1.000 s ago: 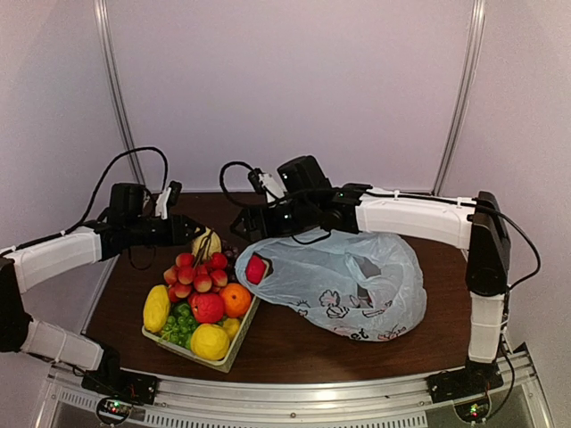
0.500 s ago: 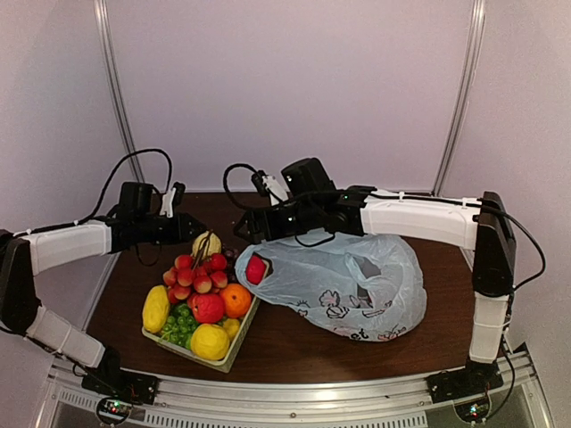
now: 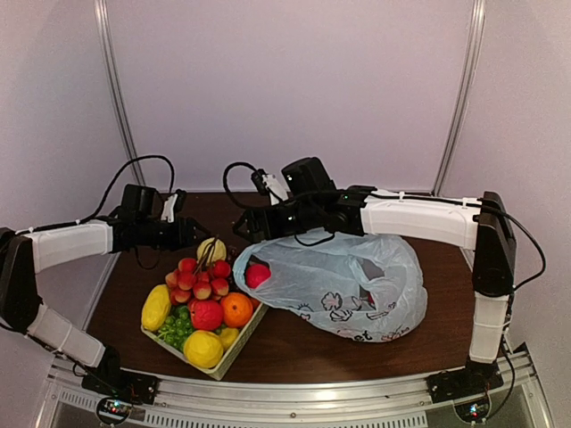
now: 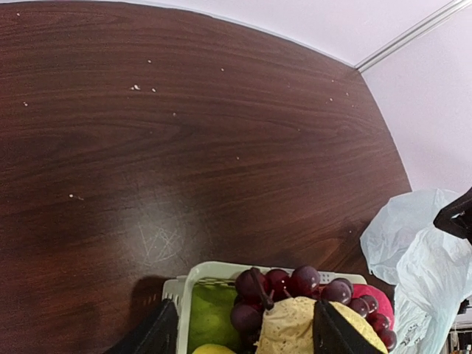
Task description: Untie the knot of the plastic bag and take out the fruit
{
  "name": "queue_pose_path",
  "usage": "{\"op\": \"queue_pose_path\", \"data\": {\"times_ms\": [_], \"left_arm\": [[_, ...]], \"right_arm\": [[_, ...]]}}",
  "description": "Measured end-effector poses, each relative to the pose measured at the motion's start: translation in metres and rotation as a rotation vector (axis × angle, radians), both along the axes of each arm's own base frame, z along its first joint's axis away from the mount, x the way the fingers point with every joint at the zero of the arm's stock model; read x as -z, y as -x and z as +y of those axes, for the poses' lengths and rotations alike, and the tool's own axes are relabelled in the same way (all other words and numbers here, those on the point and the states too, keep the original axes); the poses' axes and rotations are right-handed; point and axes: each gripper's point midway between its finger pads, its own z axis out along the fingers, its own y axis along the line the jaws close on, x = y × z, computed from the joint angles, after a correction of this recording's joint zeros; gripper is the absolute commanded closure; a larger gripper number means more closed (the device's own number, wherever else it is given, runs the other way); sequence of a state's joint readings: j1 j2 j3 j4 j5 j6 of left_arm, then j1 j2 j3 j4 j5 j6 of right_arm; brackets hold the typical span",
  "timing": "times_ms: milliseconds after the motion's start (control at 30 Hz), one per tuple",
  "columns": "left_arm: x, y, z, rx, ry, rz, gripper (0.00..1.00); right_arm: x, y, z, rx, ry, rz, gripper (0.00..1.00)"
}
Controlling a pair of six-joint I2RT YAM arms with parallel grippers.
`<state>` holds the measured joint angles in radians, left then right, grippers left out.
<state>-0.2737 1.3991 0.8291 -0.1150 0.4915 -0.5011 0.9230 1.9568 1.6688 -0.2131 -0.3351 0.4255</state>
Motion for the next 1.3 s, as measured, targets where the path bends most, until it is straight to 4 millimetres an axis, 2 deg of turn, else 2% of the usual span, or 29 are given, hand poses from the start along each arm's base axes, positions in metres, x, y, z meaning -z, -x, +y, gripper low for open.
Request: {"op": "queue_pose_path", "data": {"times_ms": [100, 467, 1300], "left_arm": [[0.000, 0.002, -0.003, 0.014, 0.011, 0.005, 0.23], [-0.002, 0.006, -0.007, 0.035, 0.041, 0.025, 0.03], [-0.019, 0.024, -0.029, 0.175, 0.156, 0.027, 0.03]], "right_arm": [[0.000, 0.000, 0.000, 0.000, 0.000, 0.000, 0.12], [0.003, 0.001, -0.001, 0.000, 0.004, 0.003, 0.12], [0.003, 0.001, -0.001, 0.000, 0.004, 0.004, 0.12]]}}
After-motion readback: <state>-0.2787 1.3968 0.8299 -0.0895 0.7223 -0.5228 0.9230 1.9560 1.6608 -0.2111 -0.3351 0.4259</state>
